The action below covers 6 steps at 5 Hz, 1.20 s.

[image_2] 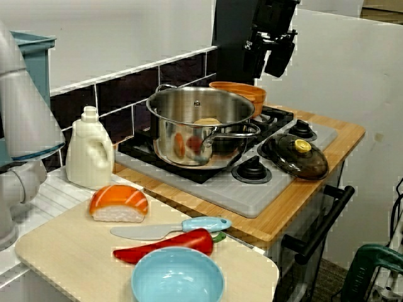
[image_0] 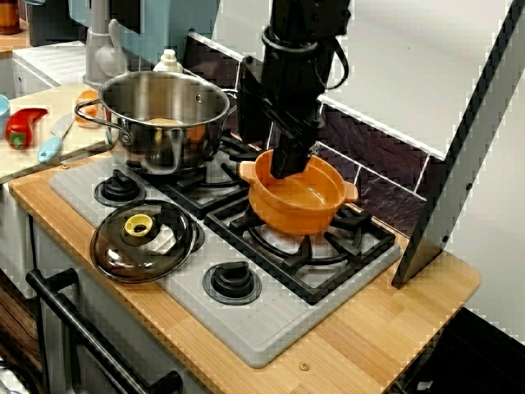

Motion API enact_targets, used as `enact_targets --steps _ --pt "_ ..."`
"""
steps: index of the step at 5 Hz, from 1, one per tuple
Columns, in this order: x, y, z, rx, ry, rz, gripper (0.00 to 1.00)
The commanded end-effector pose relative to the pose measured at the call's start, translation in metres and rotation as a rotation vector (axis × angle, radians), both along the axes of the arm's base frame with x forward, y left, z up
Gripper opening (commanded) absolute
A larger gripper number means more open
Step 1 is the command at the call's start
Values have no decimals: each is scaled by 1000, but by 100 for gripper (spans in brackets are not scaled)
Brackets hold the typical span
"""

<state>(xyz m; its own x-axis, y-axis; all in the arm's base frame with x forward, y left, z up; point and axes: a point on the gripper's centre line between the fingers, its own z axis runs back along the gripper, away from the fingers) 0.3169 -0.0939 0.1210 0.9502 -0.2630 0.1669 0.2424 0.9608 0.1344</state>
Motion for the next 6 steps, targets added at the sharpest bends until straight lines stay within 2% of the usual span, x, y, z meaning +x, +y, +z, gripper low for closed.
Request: enact_targets --steps 1,2,3,5,6 --pt "13 -14 8 3 -61 -14 100" --pt "16 -22 7 1 -51 -12 100" --pt "15 -28 9 1 -67 -43 100" --pt "20 -32 3 32 -75 -113 100" --pt "24 -34 1 44 -92 -160 100"
